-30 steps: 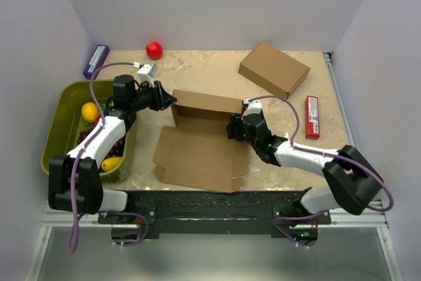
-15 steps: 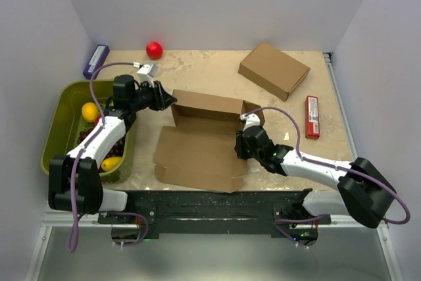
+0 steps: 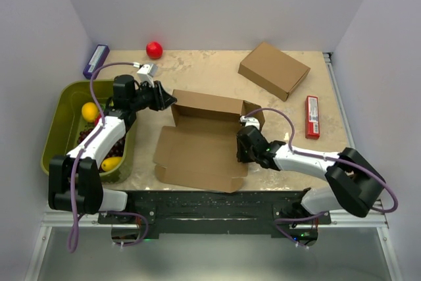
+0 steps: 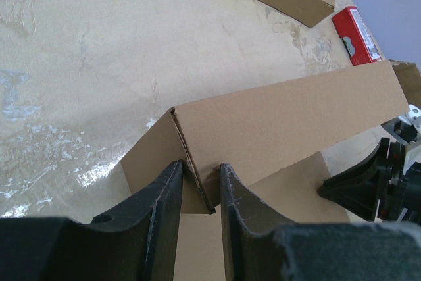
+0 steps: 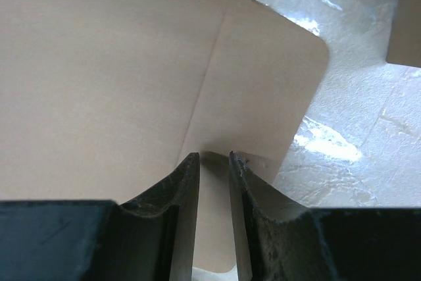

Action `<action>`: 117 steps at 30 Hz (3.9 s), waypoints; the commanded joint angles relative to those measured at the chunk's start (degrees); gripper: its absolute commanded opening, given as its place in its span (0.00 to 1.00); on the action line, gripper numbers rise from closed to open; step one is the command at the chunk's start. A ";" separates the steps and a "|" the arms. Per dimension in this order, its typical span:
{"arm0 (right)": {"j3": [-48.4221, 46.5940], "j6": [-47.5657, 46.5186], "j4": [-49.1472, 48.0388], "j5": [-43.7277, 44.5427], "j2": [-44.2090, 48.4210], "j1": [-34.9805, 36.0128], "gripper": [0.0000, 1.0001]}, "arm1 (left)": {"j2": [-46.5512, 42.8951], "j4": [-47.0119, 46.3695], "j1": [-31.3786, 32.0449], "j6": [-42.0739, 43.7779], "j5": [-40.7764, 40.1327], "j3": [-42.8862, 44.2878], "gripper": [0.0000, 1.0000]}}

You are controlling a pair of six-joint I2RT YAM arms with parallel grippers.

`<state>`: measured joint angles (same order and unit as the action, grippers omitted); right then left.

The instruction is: Fold the paper box

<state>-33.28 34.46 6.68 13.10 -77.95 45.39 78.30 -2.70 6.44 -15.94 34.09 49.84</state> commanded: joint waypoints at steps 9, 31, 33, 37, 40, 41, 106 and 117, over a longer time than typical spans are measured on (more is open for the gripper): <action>-2.05 5.10 4.66 4.30 -4.67 0.32 0.30 | 1.77 5.95 -0.02 2.06 -3.15 -1.77 0.31; -16.64 -5.89 12.83 4.56 9.31 -14.45 0.73 | 1.24 6.21 -0.02 2.32 -3.24 -1.77 0.31; -16.56 -6.07 12.92 4.48 10.01 -14.36 0.72 | 1.24 6.21 -0.02 2.32 -3.24 -1.77 0.31; -17.78 -6.68 15.28 5.09 13.43 -14.36 0.72 | 1.41 6.21 -0.02 2.32 -3.32 -1.77 0.31; -19.89 -7.82 18.01 6.32 16.07 -14.45 0.74 | 1.50 6.21 -0.02 2.23 -3.15 -1.86 0.31; -21.03 -8.09 18.72 6.84 17.12 -14.45 0.75 | 1.50 6.13 -0.02 2.23 -3.15 -1.86 0.31; -21.30 -4.66 12.75 -21.54 7.29 -21.48 0.00 | 0.36 9.91 5.69 6.19 -12.55 -0.63 0.29; -15.95 -2.21 5.63 -8.02 7.29 -10.42 0.00 | 0.36 9.03 5.61 5.31 -10.01 -0.89 0.29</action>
<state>-49.69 28.77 20.73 0.95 -71.94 29.78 76.90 -1.23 11.44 -13.34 22.76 50.46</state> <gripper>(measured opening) 0.026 0.294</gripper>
